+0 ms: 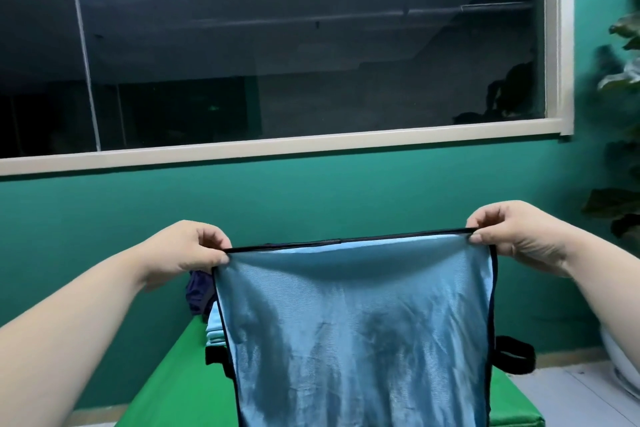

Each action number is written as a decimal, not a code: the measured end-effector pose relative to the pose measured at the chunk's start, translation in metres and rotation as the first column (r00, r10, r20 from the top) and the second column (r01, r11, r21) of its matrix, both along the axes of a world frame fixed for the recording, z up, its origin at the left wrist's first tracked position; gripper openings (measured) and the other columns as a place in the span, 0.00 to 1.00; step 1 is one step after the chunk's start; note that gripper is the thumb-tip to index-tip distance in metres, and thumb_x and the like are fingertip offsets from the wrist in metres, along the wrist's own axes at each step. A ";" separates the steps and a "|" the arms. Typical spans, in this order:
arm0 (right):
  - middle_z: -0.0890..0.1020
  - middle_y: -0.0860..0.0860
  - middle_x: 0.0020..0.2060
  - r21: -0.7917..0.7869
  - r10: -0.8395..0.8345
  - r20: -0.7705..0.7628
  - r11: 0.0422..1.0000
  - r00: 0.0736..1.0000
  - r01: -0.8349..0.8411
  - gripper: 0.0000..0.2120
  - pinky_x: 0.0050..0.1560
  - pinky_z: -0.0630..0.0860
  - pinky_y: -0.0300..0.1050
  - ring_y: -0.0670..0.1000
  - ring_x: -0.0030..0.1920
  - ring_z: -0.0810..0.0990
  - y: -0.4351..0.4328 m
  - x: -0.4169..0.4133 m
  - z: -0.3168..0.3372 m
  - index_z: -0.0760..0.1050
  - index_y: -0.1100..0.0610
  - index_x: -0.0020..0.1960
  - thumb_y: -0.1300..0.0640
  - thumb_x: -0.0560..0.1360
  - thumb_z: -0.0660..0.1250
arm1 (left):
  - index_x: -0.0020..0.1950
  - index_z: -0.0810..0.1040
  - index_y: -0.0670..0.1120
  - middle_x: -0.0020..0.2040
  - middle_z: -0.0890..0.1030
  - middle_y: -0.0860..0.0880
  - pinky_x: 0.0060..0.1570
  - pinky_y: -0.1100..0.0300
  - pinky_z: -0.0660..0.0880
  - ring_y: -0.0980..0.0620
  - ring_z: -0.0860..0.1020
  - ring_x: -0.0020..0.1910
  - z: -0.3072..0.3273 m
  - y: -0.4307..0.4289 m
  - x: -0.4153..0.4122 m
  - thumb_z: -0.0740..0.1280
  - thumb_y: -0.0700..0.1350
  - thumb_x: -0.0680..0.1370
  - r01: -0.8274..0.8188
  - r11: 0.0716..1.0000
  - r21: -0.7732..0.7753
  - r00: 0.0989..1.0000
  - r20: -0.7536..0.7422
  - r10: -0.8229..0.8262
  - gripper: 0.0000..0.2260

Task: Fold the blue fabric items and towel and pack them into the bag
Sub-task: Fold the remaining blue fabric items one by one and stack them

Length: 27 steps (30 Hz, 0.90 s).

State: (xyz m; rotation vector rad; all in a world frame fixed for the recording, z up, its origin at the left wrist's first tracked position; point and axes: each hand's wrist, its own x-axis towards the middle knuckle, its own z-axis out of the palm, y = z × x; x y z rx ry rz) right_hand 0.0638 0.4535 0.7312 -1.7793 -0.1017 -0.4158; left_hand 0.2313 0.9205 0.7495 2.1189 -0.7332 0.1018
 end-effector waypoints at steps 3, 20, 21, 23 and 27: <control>0.80 0.57 0.36 0.060 0.043 0.016 0.997 0.999 -0.044 0.31 0.37 0.80 0.39 0.51 0.36 0.80 -0.003 0.003 -0.006 0.80 0.61 0.37 0.51 0.40 0.88 | 0.36 0.80 0.45 0.33 0.76 0.48 0.30 0.69 0.68 0.57 0.70 0.29 -0.009 0.000 0.005 0.72 0.35 0.70 0.069 0.986 -0.152 0.995 -0.063 -0.080 0.06; 0.78 0.59 0.35 0.072 -0.003 -0.087 0.997 0.996 0.010 0.10 0.34 0.78 0.38 0.52 0.34 0.77 -0.038 0.126 -0.021 0.75 0.66 0.42 0.79 0.72 0.62 | 0.38 0.79 0.42 0.34 0.74 0.43 0.27 0.67 0.66 0.49 0.69 0.32 -0.034 -0.030 0.133 0.73 0.36 0.70 0.048 0.986 -0.159 0.990 -0.126 -0.068 0.04; 0.77 0.59 0.35 0.073 -0.015 -0.089 0.997 0.996 0.021 0.10 0.33 0.77 0.38 0.52 0.33 0.77 -0.043 0.138 -0.017 0.75 0.67 0.42 0.79 0.72 0.62 | 0.38 0.79 0.41 0.33 0.75 0.45 0.28 0.68 0.67 0.52 0.70 0.31 -0.030 -0.037 0.143 0.72 0.32 0.73 0.039 0.988 -0.151 0.993 -0.109 -0.055 0.07; 0.77 0.59 0.34 0.057 -0.047 -0.096 0.997 0.994 0.053 0.10 0.31 0.76 0.37 0.51 0.32 0.77 -0.050 0.163 -0.007 0.75 0.67 0.42 0.79 0.72 0.62 | 0.39 0.78 0.39 0.31 0.76 0.48 0.28 0.68 0.68 0.56 0.70 0.28 -0.020 -0.050 0.163 0.69 0.29 0.75 0.006 0.993 -0.122 0.995 -0.098 -0.018 0.08; 0.78 0.58 0.34 -0.044 -0.184 -0.052 0.982 0.982 0.181 0.11 0.28 0.72 0.35 0.49 0.31 0.76 -0.062 0.218 0.039 0.78 0.64 0.41 0.78 0.72 0.64 | 0.38 0.79 0.42 0.33 0.78 0.49 0.33 0.69 0.70 0.53 0.73 0.34 0.034 -0.072 0.210 0.70 0.30 0.74 -0.041 0.997 -0.068 0.999 -0.013 0.040 0.08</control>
